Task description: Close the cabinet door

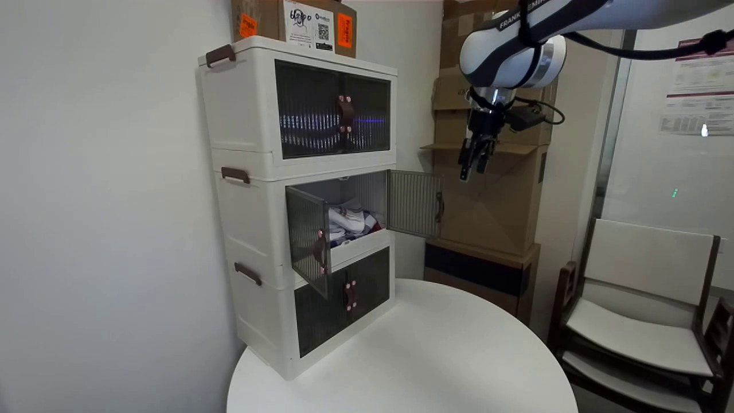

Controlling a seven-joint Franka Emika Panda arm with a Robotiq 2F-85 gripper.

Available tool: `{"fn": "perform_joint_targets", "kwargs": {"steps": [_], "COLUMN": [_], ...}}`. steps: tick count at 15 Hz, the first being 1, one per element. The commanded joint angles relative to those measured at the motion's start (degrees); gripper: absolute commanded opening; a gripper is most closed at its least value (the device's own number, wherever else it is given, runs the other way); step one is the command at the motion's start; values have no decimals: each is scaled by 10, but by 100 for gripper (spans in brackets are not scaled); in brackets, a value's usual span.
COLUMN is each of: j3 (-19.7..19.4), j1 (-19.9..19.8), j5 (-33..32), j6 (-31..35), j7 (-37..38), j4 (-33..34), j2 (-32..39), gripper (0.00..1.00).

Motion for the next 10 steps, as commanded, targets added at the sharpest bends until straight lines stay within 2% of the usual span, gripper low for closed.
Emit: {"fn": "perform_joint_targets", "kwargs": {"steps": [1, 5, 10], "j3": [2, 20, 49], "j1": [-21, -39, -53], "j5": [40, 58, 61], "j6": [-37, -40, -54], "j7": [-27, -36, -67], "j4": [115, 201, 277], "j2": [88, 144, 200], "gripper": [100, 100, 100]}}
